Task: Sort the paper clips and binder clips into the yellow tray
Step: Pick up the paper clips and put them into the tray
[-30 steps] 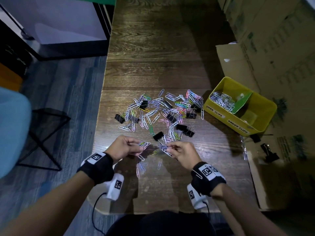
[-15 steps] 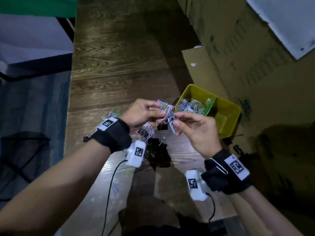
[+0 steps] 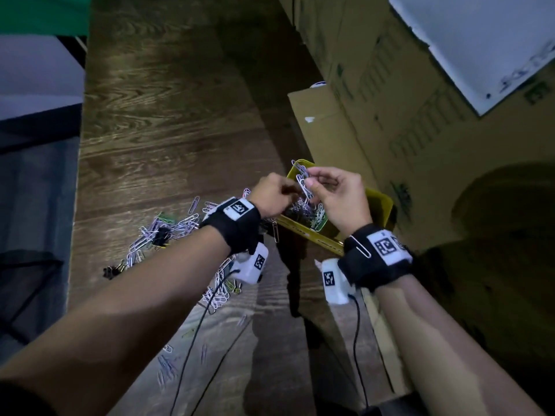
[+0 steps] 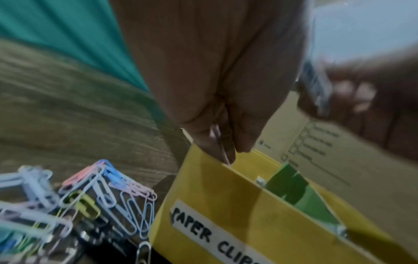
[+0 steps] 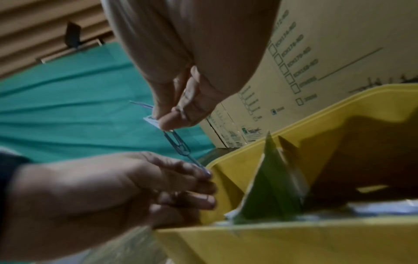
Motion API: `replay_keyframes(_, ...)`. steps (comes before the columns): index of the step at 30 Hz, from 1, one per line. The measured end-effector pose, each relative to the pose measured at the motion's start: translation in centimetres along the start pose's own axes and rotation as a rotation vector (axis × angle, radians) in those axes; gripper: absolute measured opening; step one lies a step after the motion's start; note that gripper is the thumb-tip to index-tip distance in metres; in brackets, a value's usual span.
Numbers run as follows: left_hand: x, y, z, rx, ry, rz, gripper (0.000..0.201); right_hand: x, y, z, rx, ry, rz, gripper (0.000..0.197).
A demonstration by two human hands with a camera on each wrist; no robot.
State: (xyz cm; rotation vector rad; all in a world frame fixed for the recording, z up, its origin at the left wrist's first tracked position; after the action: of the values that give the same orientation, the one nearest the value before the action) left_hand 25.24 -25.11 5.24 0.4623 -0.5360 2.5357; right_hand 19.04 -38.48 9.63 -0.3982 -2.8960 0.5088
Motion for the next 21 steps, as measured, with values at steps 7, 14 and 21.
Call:
replay_keyframes(7,5.5,-4.4,-2.1,0.282,0.064,0.16,0.014,-1.6,2.9,2.9,0.694,0.034,-0.132,0.025)
replay_keyframes(14,14.7,-10.5,-11.6,-0.516,0.088,0.128,0.022,3.1,5.0,0.4,0.737,-0.326,-0.147,0.022)
replay_keyframes(21,18.8,-7.3,-17.2,-0.766,-0.013,-0.087,0.062,10.7,12.6,3.9,0.887,-0.438,-0.6,0.036)
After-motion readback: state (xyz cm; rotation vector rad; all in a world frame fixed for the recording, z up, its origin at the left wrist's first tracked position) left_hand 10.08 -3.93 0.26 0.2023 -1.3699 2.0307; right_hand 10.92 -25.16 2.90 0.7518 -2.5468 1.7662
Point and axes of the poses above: each hand's wrist, its own x-axis away from the middle knuckle, its own y-axis out of the palm, z = x × y, the point moved 2 cm from there along -x, towards the middle knuckle, and after that the axes turned 7 degrees about x, right-handed, at the moved point
